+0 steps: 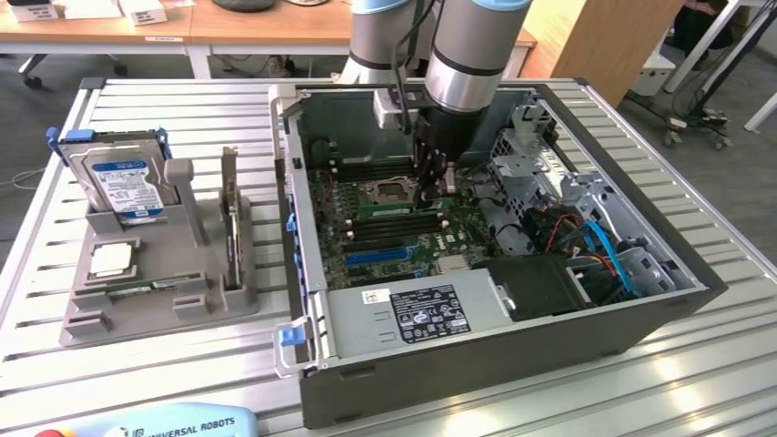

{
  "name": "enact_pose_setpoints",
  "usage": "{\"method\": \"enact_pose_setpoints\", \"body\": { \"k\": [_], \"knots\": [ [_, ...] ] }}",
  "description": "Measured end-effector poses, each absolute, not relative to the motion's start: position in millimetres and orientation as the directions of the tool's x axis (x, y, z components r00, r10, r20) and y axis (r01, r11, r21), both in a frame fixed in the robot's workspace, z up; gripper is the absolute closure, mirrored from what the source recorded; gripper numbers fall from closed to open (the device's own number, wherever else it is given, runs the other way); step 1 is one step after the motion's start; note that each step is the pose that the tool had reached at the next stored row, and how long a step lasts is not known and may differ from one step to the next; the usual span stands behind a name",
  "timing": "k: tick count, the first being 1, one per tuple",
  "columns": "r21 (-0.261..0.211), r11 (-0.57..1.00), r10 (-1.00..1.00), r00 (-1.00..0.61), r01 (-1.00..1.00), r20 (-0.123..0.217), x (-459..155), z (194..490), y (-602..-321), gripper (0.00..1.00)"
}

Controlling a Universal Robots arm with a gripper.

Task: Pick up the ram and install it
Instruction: 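Insert the ram into the slot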

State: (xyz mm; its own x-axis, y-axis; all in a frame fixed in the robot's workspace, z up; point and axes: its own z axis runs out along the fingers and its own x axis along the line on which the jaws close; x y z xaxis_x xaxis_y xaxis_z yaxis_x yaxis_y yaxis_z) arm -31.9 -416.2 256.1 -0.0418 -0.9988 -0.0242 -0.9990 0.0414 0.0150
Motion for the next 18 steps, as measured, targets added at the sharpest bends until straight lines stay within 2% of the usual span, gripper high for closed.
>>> {"method": "enact_pose_setpoints", "body": {
  "k": [18],
  "knots": [
    [0.014, 0.041, -0.999, -0.041, -0.999, -0.024, -34.2, 242.3, -416.2, 0.89]
  ]
}}
